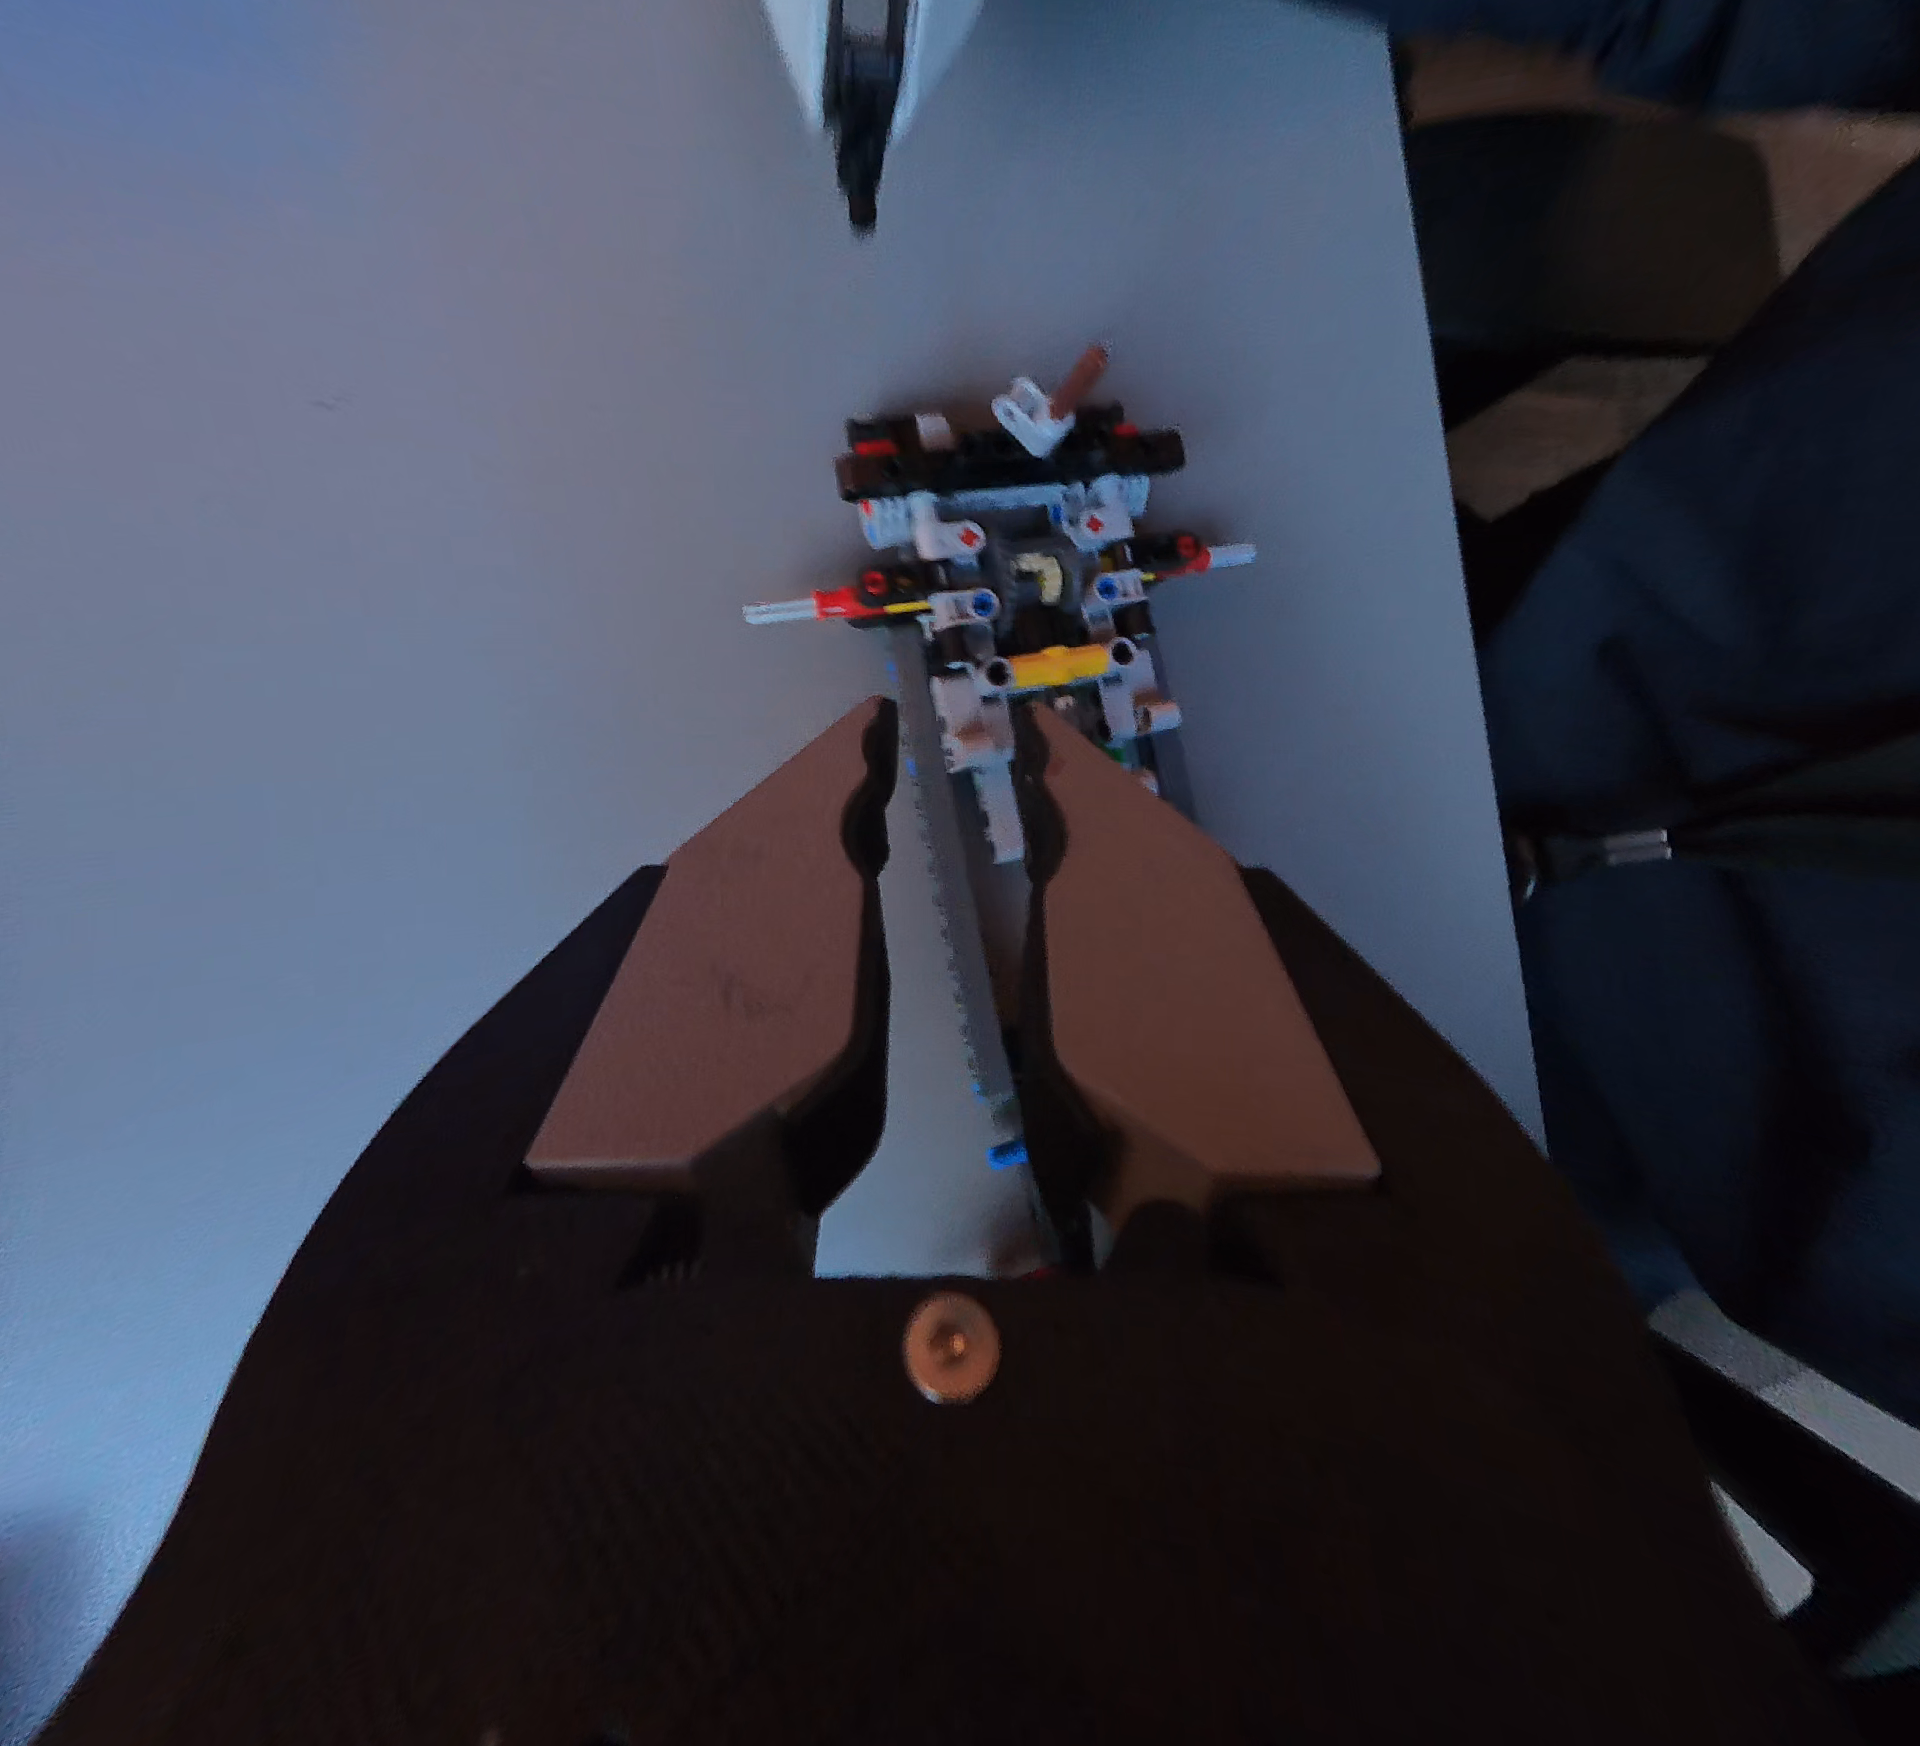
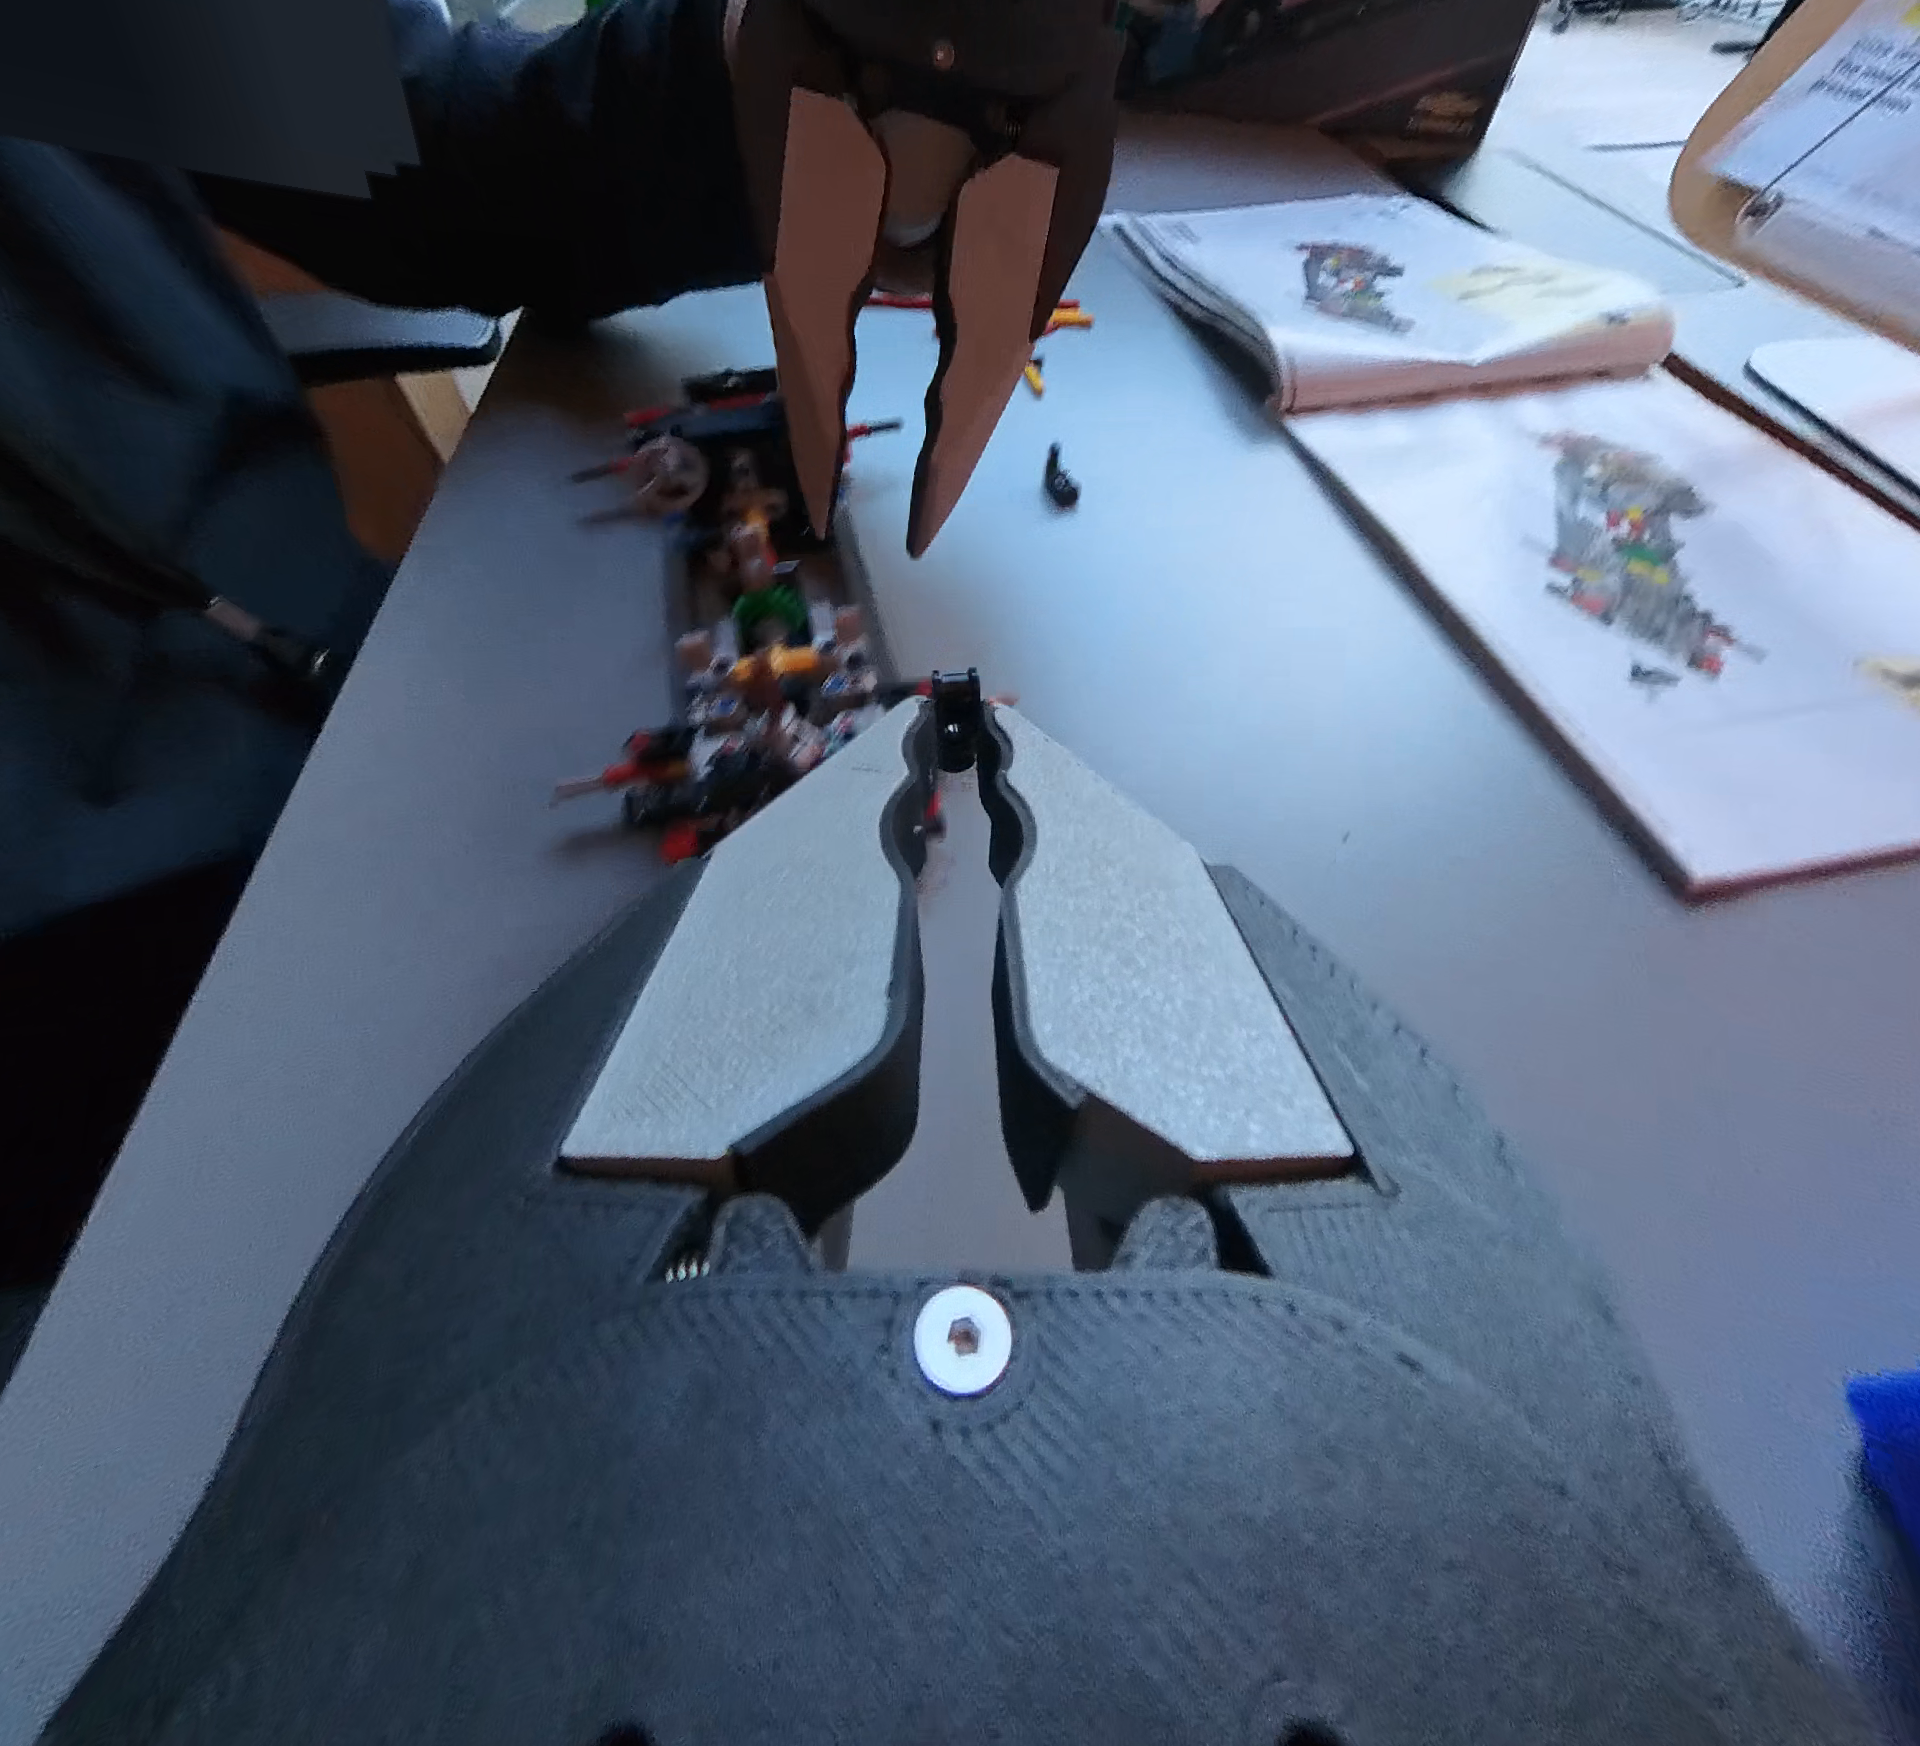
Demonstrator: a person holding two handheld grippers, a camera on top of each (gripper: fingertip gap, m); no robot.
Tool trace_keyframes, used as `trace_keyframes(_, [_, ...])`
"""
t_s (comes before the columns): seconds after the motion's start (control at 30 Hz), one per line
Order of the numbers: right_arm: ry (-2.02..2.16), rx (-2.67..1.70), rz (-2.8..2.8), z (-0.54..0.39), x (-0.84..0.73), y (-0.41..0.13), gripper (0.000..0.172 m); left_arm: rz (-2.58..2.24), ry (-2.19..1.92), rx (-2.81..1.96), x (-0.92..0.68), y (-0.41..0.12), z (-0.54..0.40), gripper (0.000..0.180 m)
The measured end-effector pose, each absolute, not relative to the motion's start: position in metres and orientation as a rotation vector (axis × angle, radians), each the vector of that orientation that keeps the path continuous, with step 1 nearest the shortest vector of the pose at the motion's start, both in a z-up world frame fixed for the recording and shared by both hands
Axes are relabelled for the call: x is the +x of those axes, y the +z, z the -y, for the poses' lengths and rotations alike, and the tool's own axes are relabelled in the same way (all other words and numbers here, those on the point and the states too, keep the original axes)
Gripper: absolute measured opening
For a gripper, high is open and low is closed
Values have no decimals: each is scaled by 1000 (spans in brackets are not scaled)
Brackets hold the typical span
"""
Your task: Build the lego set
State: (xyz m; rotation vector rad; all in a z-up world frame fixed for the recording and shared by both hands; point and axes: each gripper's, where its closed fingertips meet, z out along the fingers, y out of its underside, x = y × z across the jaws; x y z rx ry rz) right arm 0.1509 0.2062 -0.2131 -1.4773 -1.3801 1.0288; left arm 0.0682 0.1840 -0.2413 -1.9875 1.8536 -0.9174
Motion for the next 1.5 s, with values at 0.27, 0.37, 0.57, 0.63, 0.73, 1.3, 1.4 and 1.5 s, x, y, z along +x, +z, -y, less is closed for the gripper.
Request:
trace_keyframes(0.27, [1029,-1511,1483,-180,162,-232,4,-1815,-756,-2056,77,-247,-177,27])
trace_keyframes(0.37, [974,-1540,1556,-174,157,-248,4,-1850,-710,-2065,88,-245,-172,29])
trace_keyframes(0.57, [917,-1536,1625,-168,152,-259,5,-1890,-658,-2093,110,-251,-161,36])
trace_keyframes(0.63, [925,-1535,1620,-168,152,-258,5,-1851,-645,-2123,112,-255,-164,39])
trace_keyframes(0.73, [914,-1541,1624,-169,152,-259,5,-1782,-615,-2174,114,-259,-170,48])
trace_keyframes(1.3, [917,-1575,1640,-169,138,-264,5,-1723,-530,-2229,113,-276,-179,49])
trace_keyframes(1.4, [913,-1581,1633,-170,138,-263,4,-1708,-541,-2221,112,-274,-179,49])
trace_keyframes(1.5, [905,-1521,1552,-179,142,-249,4,-1672,-578,-2183,111,-259,-178,46])
